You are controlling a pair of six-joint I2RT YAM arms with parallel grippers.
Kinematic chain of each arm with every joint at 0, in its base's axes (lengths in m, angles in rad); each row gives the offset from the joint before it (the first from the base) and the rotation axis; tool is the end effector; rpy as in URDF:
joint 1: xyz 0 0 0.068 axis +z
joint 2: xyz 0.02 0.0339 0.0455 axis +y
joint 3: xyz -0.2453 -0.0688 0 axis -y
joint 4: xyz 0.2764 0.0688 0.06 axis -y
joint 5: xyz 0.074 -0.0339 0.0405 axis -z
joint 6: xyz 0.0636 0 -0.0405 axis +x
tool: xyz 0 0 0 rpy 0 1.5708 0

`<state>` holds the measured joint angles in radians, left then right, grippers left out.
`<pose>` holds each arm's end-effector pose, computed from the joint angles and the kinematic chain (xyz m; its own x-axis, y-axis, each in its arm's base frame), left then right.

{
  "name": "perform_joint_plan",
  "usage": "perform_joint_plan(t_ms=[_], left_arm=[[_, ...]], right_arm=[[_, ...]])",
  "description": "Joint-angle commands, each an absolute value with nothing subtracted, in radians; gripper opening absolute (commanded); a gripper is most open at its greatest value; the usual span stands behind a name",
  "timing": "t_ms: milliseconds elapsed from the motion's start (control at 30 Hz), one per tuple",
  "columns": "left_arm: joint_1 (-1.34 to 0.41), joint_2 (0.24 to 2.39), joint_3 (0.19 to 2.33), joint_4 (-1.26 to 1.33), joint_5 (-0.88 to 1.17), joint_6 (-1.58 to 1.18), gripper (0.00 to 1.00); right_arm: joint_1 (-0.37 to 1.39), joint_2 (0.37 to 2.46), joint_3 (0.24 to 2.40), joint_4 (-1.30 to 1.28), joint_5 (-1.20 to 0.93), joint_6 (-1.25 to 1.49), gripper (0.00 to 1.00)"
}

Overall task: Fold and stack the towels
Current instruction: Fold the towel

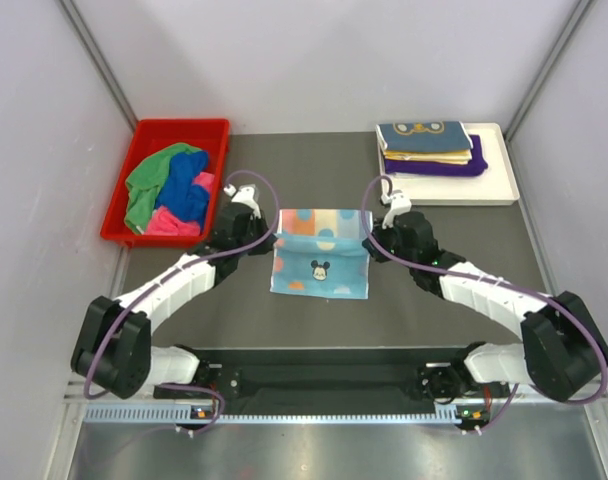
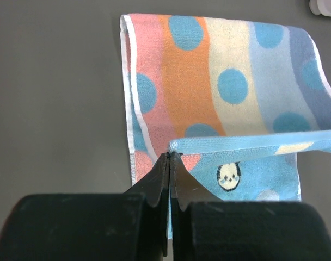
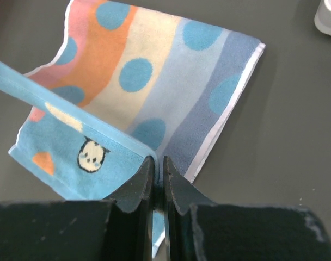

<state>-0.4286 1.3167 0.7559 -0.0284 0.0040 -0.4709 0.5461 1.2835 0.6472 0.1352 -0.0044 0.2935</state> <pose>0.3080 -0.1410 0.1783 -0.6403 -0.2062 -0.7399 0.1437 0.9141 -0.3792 0.2811 0.1712 0.1667 -0.5442 0.0078 -0.8389 -0.3815 0.8883 0.2558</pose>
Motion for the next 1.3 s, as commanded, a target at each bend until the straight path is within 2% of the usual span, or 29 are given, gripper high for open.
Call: perform_joint_plan(t_ms=[0, 1033, 1267], left_arm=[[-0.426, 1.263, 0.724, -0.049, -0.070, -0.469, 0.00], [-0.477, 1.230, 0.577, -0.044, -0.084, -0.499, 0.00], [-0.477, 1.178, 0.575, -0.081, -0.132, -0.503, 0.00]], right_arm=[[0.558, 1.221, 0.621, 0.149, 0.040, 0.298, 0.00], [0.626, 1.258, 0.482, 0.232, 0.051, 0.360, 0.00], [0.634, 1.212, 0.486, 0.209, 0.054, 0.360, 0.00]])
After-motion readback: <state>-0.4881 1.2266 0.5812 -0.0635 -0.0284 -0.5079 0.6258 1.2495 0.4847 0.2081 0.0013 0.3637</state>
